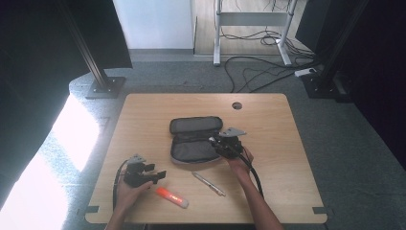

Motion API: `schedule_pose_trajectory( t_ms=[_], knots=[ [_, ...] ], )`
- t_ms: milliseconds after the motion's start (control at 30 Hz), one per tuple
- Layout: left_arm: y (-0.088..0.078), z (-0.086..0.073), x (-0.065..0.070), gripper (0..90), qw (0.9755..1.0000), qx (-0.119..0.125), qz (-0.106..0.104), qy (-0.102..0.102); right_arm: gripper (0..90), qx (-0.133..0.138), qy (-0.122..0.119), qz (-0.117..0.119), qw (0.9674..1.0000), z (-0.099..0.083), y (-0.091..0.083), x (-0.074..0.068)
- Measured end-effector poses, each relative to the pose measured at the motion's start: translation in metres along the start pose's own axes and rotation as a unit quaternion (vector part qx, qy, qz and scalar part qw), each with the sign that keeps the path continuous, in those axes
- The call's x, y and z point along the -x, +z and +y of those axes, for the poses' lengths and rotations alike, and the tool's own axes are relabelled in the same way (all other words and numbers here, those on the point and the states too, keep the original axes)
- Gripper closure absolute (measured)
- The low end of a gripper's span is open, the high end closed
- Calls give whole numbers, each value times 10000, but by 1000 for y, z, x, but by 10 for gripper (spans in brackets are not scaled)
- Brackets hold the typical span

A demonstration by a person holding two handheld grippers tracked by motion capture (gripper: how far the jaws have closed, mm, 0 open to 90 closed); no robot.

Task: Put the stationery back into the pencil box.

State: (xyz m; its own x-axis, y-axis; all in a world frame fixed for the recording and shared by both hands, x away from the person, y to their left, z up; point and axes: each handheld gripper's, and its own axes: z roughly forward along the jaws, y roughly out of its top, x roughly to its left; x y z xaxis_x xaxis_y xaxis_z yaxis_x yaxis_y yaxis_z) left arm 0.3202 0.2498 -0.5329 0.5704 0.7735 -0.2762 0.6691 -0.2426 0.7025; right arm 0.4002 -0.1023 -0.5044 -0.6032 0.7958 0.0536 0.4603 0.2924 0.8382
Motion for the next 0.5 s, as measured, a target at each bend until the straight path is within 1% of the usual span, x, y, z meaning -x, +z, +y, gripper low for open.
schedule_pose_trajectory(
  t_ms=[200, 500],
  knots=[
    [0, 0, 0, 305, 10000, 3, -2, -4, 726, -87, 4, -48, 10000, -2, 8, 1],
    [1, 0, 1, 305, 10000, -34, -19, 9, 725, -174, -31, -98, 9998, -5, 13, 2]
  ],
)
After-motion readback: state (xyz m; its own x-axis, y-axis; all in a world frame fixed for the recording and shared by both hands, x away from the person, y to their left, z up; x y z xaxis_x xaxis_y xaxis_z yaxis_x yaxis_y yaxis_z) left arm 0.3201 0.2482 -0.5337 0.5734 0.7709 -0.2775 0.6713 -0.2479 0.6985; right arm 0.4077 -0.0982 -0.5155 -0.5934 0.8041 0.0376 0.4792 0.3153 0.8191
